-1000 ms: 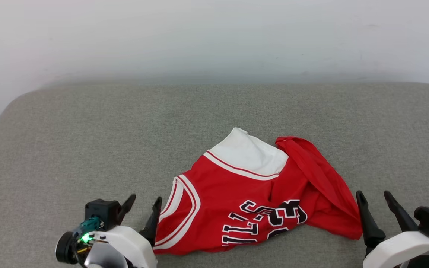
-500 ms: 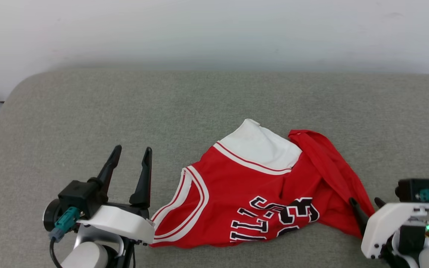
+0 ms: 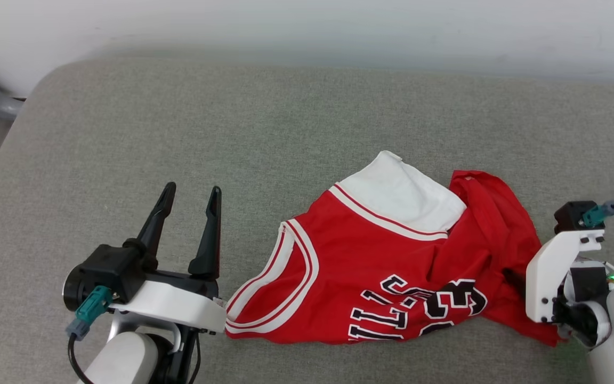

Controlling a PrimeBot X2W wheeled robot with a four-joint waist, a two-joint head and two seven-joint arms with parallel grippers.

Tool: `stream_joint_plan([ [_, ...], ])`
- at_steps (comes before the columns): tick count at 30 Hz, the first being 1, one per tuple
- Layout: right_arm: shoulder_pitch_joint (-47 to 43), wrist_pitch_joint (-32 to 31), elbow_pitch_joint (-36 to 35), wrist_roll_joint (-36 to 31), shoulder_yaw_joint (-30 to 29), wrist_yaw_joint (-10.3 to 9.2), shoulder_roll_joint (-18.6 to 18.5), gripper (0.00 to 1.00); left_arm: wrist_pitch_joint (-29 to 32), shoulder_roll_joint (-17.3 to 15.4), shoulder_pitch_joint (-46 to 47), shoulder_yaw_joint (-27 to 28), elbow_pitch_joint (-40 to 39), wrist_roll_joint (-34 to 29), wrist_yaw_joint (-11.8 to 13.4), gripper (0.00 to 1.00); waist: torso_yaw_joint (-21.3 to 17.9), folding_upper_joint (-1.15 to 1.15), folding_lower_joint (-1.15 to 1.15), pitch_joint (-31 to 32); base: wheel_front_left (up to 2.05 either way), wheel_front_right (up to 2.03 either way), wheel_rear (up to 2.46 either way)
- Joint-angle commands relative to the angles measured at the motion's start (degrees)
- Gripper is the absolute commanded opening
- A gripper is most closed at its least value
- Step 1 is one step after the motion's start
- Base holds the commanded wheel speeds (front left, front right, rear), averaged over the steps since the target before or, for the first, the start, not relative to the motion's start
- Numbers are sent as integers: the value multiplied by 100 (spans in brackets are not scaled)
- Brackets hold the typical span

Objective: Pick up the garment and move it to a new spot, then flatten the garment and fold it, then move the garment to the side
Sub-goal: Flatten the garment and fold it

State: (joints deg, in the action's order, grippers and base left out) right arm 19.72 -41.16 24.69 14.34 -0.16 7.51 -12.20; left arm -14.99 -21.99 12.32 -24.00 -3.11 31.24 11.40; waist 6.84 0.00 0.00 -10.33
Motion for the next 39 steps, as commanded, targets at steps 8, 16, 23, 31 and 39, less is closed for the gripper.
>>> stream_joint_plan([
  [8,-182,-816,857,477,216,-2,214,0,-26,148,-75,136,174,-116,-185,100,-38,0,0,-35,0,0,0],
  [16,-631,-542,-216,630,93,-4,86,0,-9,126,-297,132,344,-103,-202,100,-230,0,0,300,0,0,0],
  [23,-1923,-805,-1497,631,-120,-5,251,0,49,61,-523,120,369,-68,-113,100,-403,0,0,575,0,0,0],
  [31,-3552,-1203,-2767,673,-64,-4,785,0,205,19,-778,63,361,14,-33,100,-511,0,0,781,0,0,0],
  [39,-3665,156,-3069,664,-107,-4,933,100,280,-2,-879,19,386,67,-13,100,-551,0,0,846,0,0,0],
])
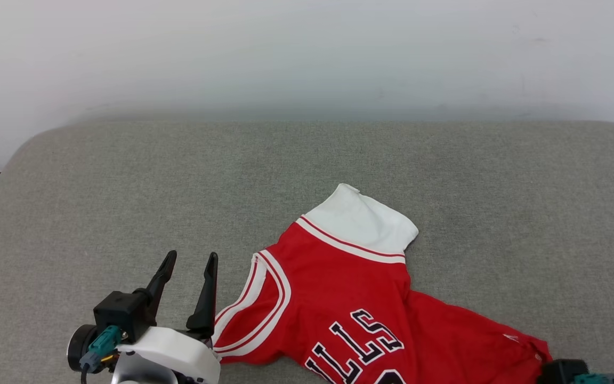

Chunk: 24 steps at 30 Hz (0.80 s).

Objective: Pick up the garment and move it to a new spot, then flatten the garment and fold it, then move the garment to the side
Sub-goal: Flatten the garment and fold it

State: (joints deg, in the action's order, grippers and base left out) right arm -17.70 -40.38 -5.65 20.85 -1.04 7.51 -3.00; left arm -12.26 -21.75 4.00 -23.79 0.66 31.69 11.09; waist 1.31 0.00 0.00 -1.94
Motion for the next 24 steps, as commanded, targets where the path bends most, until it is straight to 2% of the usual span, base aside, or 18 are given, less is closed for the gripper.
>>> stream_joint_plan([
  [1,131,337,-41,51,-60,-4,16,100,15,-31,-55,-4,8,21,20,100,6,0,0,16,0,0,0],
  [8,676,2409,19,-258,-487,-3,16,100,3,-41,-28,0,-19,33,39,100,97,0,0,59,0,0,0],
  [10,896,2894,138,-458,-542,-4,17,100,-3,-27,15,7,-34,43,46,100,141,0,0,29,0,0,0],
  [13,1327,3299,391,-794,-552,-4,16,100,-24,-13,103,6,-55,44,28,100,223,0,0,-62,0,0,0],
  [19,2458,3450,1103,-1225,-505,-4,-35,100,-92,47,379,-32,-28,2,-111,100,492,0,0,-442,0,0,0],
  [21,2888,3253,1419,-1184,-420,-4,-140,100,-125,96,511,-33,11,-10,-155,100,591,0,0,-592,0,0,0],
  [24,3470,2486,2024,-1007,-276,-6,-371,100,-173,184,682,-49,78,-19,-243,100,735,0,0,-783,0,0,0],
])
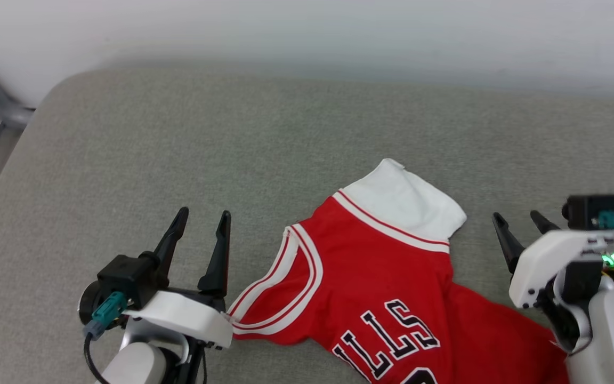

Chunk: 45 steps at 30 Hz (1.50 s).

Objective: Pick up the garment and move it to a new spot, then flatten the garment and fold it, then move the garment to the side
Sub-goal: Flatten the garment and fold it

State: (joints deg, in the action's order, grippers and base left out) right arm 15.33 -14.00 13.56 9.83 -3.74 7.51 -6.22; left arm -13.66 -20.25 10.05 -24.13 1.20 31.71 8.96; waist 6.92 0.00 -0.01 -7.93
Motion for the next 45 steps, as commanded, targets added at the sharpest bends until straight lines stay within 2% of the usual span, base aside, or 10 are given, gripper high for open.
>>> stream_joint_plan([
  [1,334,-535,332,138,47,-4,-128,100,-50,64,132,-22,48,-25,-58,100,222,0,1,-237,0,0,0],
  [8,1457,-2176,991,698,716,-3,-628,100,-127,287,491,23,257,-75,-273,100,567,0,1,-648,0,0,0],
  [19,2270,-3222,2042,1154,1801,-3,-1004,100,-163,653,764,257,492,-271,-607,100,816,0,1,-1057,0,0,0],
  [20,2214,-3424,2214,1186,1865,-3,-1009,93,-164,683,752,291,519,-303,-640,100,826,0,1,-1056,0,0,0],
  [22,2126,-3647,2451,1378,1867,-3,-930,4,-160,734,707,338,564,-352,-694,100,840,0,1,-1047,0,0,0],
  [23,2105,-3733,2523,1429,1894,-2,-913,0,-159,752,688,360,585,-374,-706,100,841,0,1,-1038,0,0,0],
  [27,2236,-3397,2382,1474,1903,-4,-984,0,-160,783,590,492,666,-464,-758,100,776,0,1,-952,0,0,0],
  [35,2261,-2477,1752,1403,1353,-6,-1184,0,-154,724,359,612,768,-575,-740,100,450,0,1,-599,0,0,0],
  [40,1644,-2320,1177,1170,632,-6,-1347,0,-128,652,152,653,744,-576,-652,100,160,0,1,-343,0,0,0],
  [45,620,-2408,543,915,-378,-5,-1176,0,-11,551,-45,677,627,-526,-578,100,-72,0,1,-202,0,0,0],
])
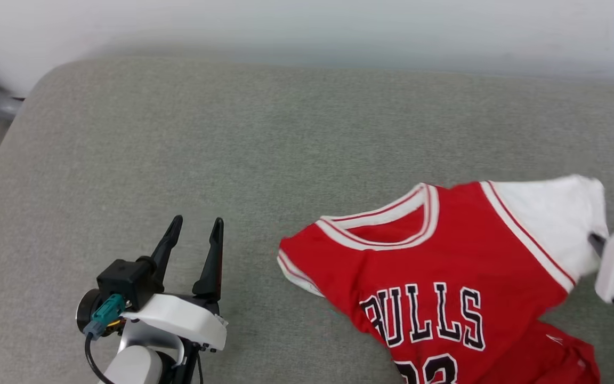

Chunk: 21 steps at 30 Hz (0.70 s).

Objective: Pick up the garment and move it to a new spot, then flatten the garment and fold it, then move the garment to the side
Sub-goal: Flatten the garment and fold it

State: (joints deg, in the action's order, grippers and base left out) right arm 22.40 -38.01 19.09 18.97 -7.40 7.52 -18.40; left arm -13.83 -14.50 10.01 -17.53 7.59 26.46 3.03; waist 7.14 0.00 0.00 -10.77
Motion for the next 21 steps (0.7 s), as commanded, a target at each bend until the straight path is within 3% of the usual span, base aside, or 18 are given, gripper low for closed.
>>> stream_joint_plan([
  [1,-295,-14,-135,-61,-213,-6,100,0,35,-40,-71,16,-39,4,34,100,-130,0,0,102,0,0,0],
  [7,-1393,24,-644,-366,-1268,-5,636,0,169,-141,-229,27,-173,33,109,100,-251,0,0,174,0,0,0],
  [12,-1904,438,-666,-634,-1676,-5,1101,0,279,-212,-323,38,-245,51,160,100,-264,0,0,241,0,0,0],
  [14,-1981,764,-629,-697,-1729,-5,1221,100,305,-230,-374,41,-257,69,190,100,-270,0,0,283,0,0,0],
  [21,-1938,2542,-698,-878,-1632,-5,1441,100,404,-272,-560,36,-316,116,262,100,-273,0,0,479,0,0,0],
])
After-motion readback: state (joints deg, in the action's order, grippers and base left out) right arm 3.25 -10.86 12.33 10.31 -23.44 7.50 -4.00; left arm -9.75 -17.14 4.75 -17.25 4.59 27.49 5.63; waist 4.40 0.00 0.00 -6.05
